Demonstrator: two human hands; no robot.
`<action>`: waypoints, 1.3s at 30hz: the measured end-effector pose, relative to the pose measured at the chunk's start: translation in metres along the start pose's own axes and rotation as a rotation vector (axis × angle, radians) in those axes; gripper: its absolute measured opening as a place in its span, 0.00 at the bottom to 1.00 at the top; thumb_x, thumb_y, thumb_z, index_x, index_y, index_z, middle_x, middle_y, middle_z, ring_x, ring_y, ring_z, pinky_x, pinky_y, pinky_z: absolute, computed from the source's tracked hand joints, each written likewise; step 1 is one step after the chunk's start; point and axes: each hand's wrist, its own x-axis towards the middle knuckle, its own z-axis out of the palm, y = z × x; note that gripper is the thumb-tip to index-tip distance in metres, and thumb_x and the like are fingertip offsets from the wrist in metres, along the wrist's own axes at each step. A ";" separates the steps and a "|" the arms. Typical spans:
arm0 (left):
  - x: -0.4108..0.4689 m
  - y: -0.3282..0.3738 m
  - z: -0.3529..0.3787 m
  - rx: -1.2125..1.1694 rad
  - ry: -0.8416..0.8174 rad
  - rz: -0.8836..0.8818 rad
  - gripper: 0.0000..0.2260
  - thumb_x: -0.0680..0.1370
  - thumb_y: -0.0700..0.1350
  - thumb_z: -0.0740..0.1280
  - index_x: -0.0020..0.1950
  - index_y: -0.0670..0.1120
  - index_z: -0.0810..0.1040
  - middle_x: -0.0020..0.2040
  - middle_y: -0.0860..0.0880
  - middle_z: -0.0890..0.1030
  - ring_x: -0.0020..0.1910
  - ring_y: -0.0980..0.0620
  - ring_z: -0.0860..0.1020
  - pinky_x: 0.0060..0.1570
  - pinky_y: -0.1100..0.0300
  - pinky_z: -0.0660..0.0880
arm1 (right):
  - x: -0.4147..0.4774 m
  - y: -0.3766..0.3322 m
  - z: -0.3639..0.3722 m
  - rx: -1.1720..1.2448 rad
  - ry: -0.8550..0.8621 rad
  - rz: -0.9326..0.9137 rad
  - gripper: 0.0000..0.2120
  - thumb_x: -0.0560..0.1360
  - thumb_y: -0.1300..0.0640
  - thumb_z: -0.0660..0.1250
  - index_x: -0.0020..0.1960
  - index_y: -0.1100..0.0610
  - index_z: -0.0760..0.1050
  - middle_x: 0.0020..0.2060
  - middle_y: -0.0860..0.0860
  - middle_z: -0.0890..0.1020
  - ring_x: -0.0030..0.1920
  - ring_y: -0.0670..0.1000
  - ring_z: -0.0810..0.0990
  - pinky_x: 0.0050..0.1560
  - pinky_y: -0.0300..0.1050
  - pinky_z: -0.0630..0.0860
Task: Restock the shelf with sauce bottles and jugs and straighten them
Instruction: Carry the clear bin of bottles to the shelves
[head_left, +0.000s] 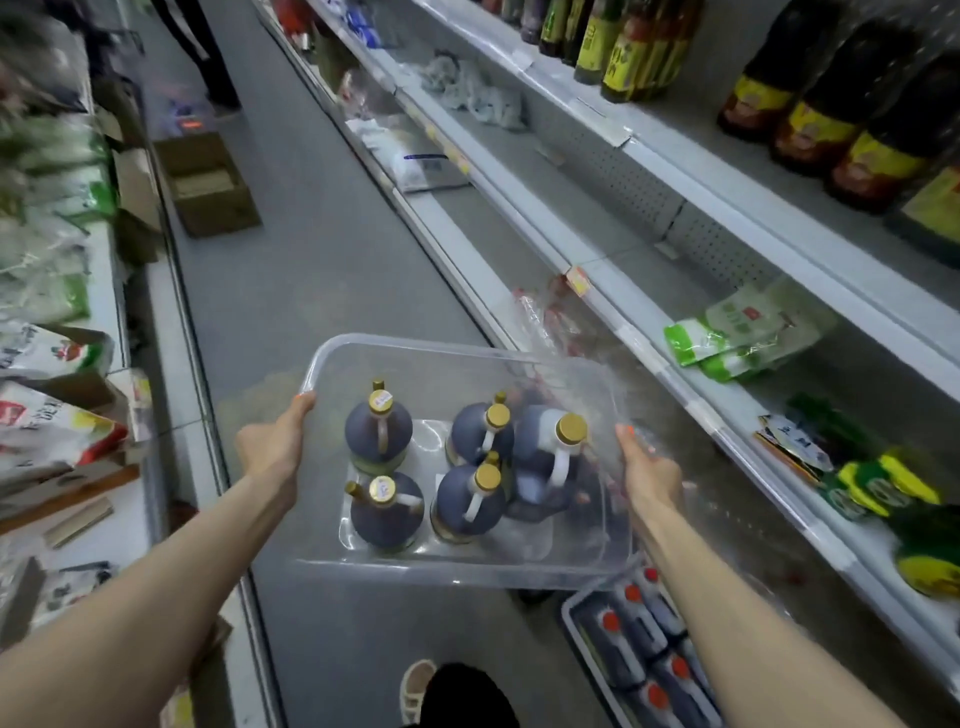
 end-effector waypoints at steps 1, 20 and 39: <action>0.019 0.011 0.006 0.003 0.005 -0.013 0.26 0.69 0.54 0.75 0.55 0.34 0.79 0.46 0.41 0.80 0.41 0.46 0.77 0.41 0.56 0.72 | 0.009 -0.015 0.017 0.005 -0.006 -0.003 0.28 0.73 0.41 0.70 0.50 0.69 0.79 0.46 0.61 0.81 0.48 0.61 0.79 0.50 0.48 0.72; 0.403 0.213 0.209 0.255 0.021 -0.055 0.28 0.65 0.63 0.74 0.45 0.37 0.79 0.45 0.38 0.82 0.44 0.37 0.80 0.45 0.48 0.77 | 0.227 -0.247 0.336 -0.052 0.036 0.166 0.28 0.72 0.34 0.66 0.35 0.60 0.75 0.46 0.63 0.82 0.48 0.63 0.80 0.55 0.58 0.76; 0.673 0.312 0.498 0.685 -0.435 -0.035 0.25 0.68 0.58 0.75 0.49 0.37 0.78 0.42 0.42 0.78 0.41 0.43 0.76 0.42 0.51 0.74 | 0.367 -0.292 0.521 0.170 0.351 0.667 0.38 0.72 0.31 0.62 0.58 0.66 0.77 0.54 0.61 0.80 0.55 0.63 0.77 0.60 0.52 0.73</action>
